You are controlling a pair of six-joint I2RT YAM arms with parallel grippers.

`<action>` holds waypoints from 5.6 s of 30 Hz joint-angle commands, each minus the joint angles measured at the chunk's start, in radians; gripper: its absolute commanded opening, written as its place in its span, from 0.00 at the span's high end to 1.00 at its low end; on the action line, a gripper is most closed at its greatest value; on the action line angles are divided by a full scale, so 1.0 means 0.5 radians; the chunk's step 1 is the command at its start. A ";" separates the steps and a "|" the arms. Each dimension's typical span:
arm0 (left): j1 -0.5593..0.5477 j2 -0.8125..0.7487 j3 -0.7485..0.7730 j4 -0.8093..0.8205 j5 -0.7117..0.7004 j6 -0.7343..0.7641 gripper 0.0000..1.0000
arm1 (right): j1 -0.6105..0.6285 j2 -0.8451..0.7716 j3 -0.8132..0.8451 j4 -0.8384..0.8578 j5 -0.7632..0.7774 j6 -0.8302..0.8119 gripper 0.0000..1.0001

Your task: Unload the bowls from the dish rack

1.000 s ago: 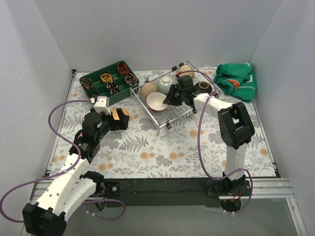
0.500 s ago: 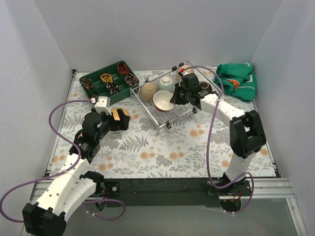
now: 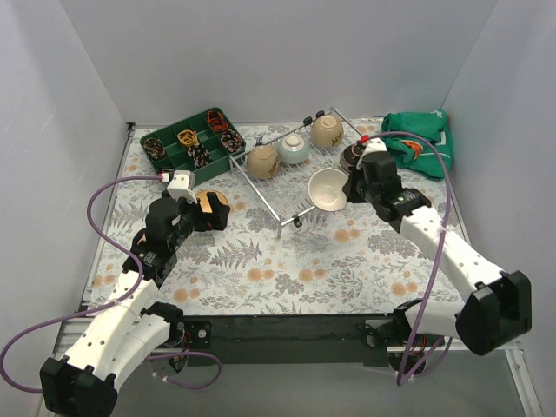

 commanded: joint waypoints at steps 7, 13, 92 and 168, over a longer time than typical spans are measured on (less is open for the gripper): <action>-0.006 -0.013 -0.021 0.036 -0.012 0.013 0.02 | -0.459 -0.571 -0.649 0.012 0.036 0.223 0.99; -0.006 -0.007 -0.021 0.036 -0.012 0.013 0.02 | -0.812 -0.550 -0.951 0.227 -0.152 0.346 0.99; -0.779 2.889 2.369 -0.161 -1.576 1.709 0.02 | -0.389 -1.430 -1.055 0.261 -0.244 -0.108 0.02; -0.592 1.994 2.053 -0.332 -0.595 -0.139 0.81 | -0.383 -0.805 -1.129 1.457 -1.456 0.242 0.07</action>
